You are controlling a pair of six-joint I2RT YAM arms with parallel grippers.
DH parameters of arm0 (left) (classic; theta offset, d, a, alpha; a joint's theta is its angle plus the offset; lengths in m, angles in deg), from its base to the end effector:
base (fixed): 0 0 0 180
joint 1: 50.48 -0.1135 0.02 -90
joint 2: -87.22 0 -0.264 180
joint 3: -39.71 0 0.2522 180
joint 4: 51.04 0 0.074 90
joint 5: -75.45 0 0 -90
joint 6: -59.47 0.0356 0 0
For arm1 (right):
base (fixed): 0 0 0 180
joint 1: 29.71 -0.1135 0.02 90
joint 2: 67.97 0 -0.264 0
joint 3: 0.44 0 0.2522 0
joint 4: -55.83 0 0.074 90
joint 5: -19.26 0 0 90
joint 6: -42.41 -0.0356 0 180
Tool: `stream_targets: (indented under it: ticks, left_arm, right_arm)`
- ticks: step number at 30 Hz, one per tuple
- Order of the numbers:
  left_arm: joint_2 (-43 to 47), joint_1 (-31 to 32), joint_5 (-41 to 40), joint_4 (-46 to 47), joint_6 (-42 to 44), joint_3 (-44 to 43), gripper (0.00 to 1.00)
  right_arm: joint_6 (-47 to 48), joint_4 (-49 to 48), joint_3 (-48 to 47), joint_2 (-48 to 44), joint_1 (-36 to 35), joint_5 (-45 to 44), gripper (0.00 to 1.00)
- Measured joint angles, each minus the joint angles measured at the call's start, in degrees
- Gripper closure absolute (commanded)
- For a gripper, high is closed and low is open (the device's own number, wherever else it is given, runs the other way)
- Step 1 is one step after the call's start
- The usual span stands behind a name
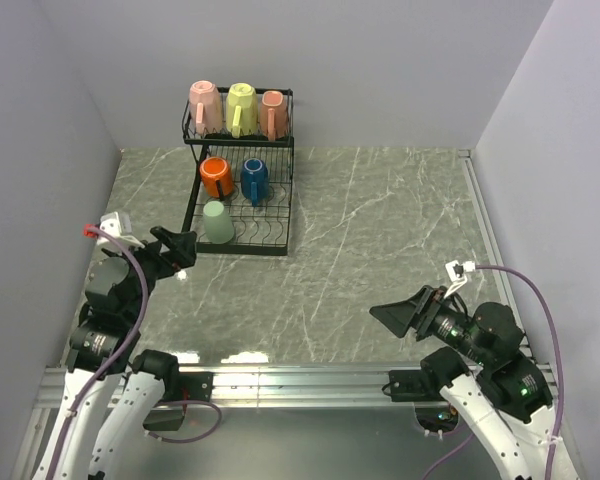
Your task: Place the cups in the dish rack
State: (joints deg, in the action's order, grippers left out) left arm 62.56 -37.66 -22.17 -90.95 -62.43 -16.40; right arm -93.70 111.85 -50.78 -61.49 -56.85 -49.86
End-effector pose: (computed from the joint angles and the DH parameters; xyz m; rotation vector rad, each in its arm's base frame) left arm 0.1018 -0.0183 0.3392 -0.3861 1.6958 -0.4626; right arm 0.0337 0.0315 0.2954 0.0347 1.9460 1.2121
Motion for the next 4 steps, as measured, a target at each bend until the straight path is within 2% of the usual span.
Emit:
stream_targets:
  ticks: [4]
  left_arm:
    - [-0.4,0.0,-1.0,1.6,1.3,0.0,0.01]
  right_arm:
    - [0.0,-1.5,0.0,-0.1,0.0,-0.6,0.00]
